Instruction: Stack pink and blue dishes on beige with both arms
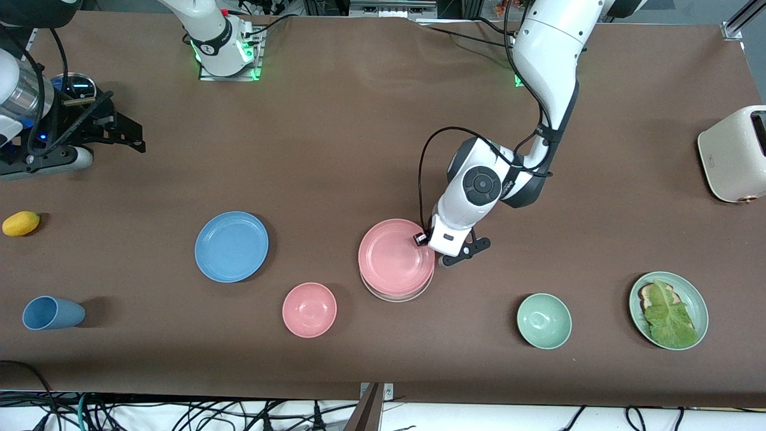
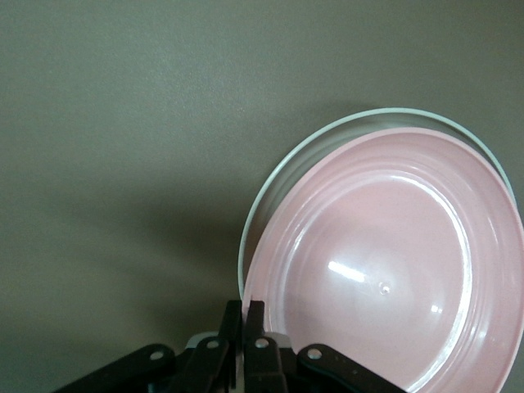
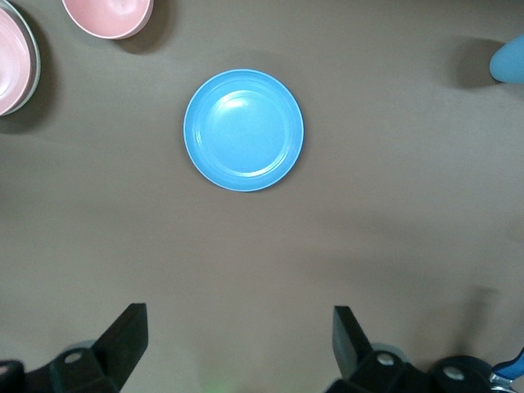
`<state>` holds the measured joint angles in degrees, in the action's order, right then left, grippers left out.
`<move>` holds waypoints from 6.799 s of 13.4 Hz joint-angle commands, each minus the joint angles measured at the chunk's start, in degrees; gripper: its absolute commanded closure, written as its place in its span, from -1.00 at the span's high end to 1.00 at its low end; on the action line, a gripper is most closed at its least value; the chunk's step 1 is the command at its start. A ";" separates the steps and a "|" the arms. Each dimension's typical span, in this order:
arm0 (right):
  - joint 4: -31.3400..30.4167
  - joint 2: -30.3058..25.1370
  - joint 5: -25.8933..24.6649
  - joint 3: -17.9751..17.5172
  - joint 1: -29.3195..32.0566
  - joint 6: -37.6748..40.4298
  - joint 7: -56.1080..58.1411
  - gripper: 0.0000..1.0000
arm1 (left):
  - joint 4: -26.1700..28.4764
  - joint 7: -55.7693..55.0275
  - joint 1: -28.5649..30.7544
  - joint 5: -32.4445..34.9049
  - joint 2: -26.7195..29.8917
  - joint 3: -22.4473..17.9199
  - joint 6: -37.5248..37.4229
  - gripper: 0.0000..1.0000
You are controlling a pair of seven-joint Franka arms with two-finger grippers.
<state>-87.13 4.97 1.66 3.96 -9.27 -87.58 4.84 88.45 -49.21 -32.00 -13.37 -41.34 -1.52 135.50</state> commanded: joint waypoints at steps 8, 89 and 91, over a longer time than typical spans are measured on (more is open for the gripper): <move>0.91 0.21 0.80 0.08 0.31 0.31 0.26 1.00 | -2.58 0.42 0.27 1.85 -0.24 -1.02 -0.84 0.34; -21.96 25.42 -0.35 1.13 3.83 -51.55 0.96 0.61 | -1.26 47.45 32.97 7.48 37.73 0.91 -52.97 1.00; -19.67 27.10 -0.08 1.13 3.74 -51.55 0.88 0.59 | -1.26 47.28 32.97 7.65 37.73 1.00 -52.97 1.00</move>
<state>-110.74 29.25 0.28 5.64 -6.10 -139.34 5.01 87.28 -2.89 0.50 -4.80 -3.69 -0.70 82.15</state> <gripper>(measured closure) 0.194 0.000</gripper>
